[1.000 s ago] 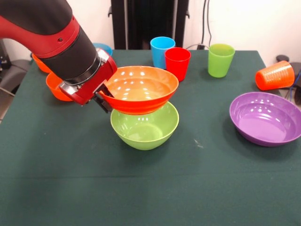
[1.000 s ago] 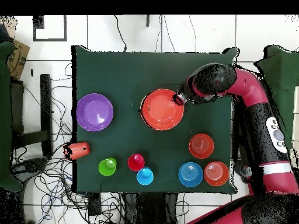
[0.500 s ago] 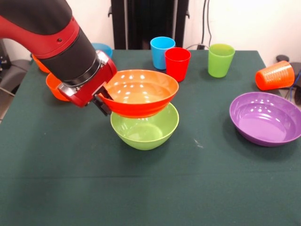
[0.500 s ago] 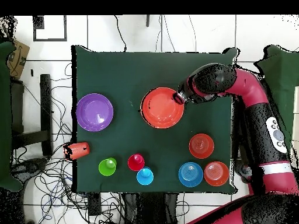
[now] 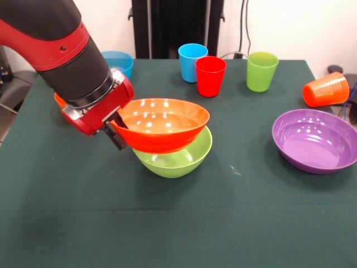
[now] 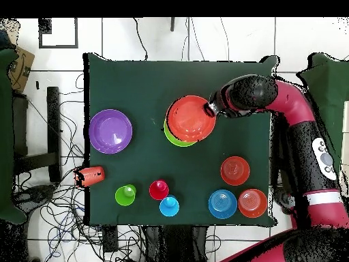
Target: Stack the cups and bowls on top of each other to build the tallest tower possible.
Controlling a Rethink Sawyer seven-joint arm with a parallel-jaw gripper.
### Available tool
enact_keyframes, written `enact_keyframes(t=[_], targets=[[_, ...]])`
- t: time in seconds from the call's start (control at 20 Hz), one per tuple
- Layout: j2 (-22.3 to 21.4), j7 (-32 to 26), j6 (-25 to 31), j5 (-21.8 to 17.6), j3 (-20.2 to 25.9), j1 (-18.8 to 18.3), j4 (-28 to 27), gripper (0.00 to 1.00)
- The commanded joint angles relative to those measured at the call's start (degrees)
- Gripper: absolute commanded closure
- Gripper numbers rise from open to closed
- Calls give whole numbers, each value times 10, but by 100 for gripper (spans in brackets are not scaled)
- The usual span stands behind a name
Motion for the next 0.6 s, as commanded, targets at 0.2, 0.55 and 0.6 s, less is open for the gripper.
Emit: enact_keyframes(t=[0.2, 0.55, 0.6], targets=[[18, -94, -50, -8, -5, 5, 40, 100], [13, -91, -34, -11, -15, 11, 40, 100], [12, -93, -27, -13, -18, 13, 38, 100]])
